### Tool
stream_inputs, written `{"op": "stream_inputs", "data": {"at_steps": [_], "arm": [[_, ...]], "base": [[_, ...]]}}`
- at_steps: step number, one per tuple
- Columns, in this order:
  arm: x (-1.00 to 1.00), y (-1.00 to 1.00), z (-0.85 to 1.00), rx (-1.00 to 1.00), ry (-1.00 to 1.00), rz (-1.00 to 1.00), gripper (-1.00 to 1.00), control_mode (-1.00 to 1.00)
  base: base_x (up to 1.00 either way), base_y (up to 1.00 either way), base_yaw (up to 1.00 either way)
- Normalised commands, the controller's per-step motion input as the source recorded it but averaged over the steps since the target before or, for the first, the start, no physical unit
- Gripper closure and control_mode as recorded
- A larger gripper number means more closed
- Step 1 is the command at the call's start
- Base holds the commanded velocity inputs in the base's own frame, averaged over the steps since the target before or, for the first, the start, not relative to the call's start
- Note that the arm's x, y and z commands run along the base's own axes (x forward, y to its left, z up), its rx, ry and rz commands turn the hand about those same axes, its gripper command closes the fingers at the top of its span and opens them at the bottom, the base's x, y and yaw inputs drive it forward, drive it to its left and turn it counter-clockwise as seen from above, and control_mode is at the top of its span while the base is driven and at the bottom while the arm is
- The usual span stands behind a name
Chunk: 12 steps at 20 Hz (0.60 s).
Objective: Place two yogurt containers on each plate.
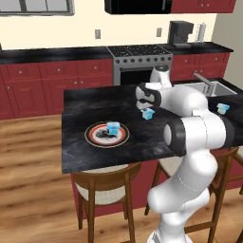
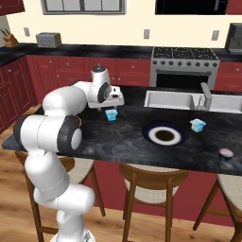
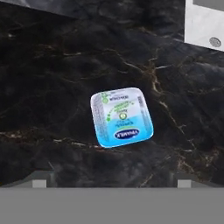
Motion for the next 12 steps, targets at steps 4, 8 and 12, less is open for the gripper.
{"op": "stream_inputs", "data": {"at_steps": [4,8,12], "arm": [[0.52,0.00,-0.25,0.00,0.00,0.00,-1.00,-1.00],[0.21,0.00,-0.43,-0.02,0.00,0.00,-1.00,-1.00],[0.12,0.00,-0.36,-0.03,0.00,0.00,-1.00,-1.00]], "base": [[0.00,0.00,0.00],[0.00,0.00,0.00],[0.00,0.00,0.00]]}}
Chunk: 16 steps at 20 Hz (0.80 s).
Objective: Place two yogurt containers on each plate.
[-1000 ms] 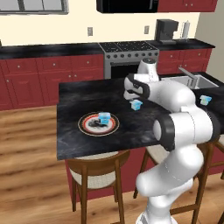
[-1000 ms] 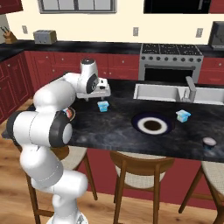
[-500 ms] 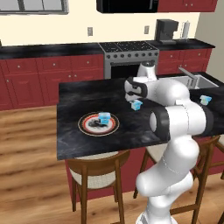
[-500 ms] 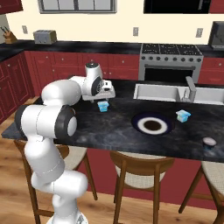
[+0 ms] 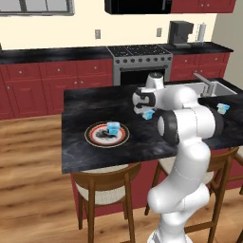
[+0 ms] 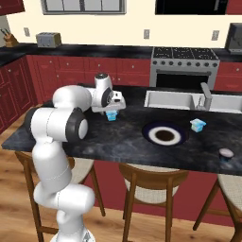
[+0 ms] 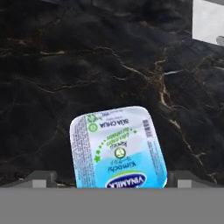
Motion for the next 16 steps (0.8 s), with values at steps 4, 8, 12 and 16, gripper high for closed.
{"op": "stream_inputs", "data": {"at_steps": [4,8,12,16], "arm": [[0.18,0.00,-0.24,-0.03,0.00,0.00,-1.00,-1.00],[0.17,-0.04,-0.10,0.00,0.00,0.00,-1.00,-1.00],[0.08,-0.03,0.00,0.00,0.00,0.00,-1.00,-1.00],[0.00,-0.02,0.00,0.00,0.00,0.00,-1.00,-1.00]], "base": [[0.00,0.00,0.00],[0.00,0.00,0.00],[0.00,0.00,0.00],[0.00,0.00,0.00]]}}
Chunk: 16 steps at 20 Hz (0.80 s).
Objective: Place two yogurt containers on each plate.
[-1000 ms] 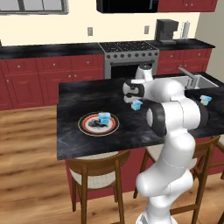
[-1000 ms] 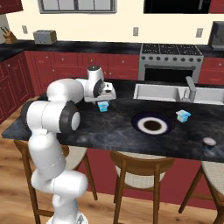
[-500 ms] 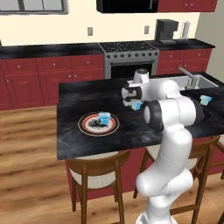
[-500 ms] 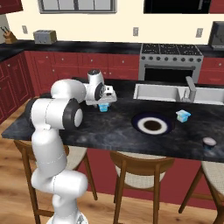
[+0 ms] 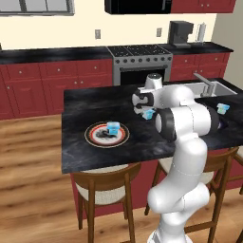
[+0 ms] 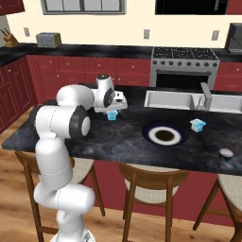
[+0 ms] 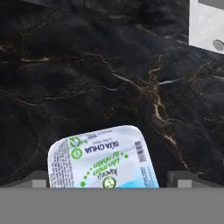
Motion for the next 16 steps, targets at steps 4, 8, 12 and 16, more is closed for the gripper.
{"op": "stream_inputs", "data": {"at_steps": [4,8,12,16], "arm": [[0.00,0.00,-0.17,0.00,0.00,0.00,-1.00,-1.00],[0.01,0.00,-0.27,-0.02,0.00,0.00,1.00,-1.00],[-0.11,0.00,0.07,0.02,0.00,0.00,1.00,-1.00],[-0.52,0.15,0.87,0.04,-0.01,0.00,1.00,-1.00]], "base": [[0.00,0.00,0.00],[0.00,0.00,0.00],[0.00,0.00,0.00],[0.00,0.00,0.00]]}}
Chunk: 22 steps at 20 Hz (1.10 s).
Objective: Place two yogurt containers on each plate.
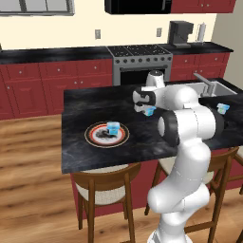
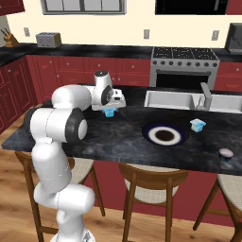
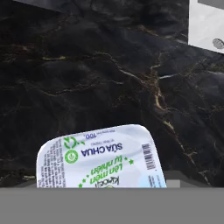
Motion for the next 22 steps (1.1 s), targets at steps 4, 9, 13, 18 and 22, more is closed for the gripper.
{"op": "stream_inputs", "data": {"at_steps": [4,9,13,18,22], "arm": [[-0.96,0.72,0.83,0.14,0.02,0.02,1.00,-1.00],[-0.59,1.00,0.19,0.06,0.03,0.10,1.00,-1.00],[-0.32,1.00,0.27,0.04,0.05,0.08,1.00,-1.00],[-0.10,1.00,0.33,0.00,0.12,0.09,1.00,-1.00],[-0.13,0.99,-0.23,0.00,0.05,0.11,1.00,-1.00]], "base": [[0.00,0.00,0.00],[0.00,0.00,0.00],[0.00,0.00,0.00],[0.00,0.00,0.00],[0.00,0.00,0.00]]}}
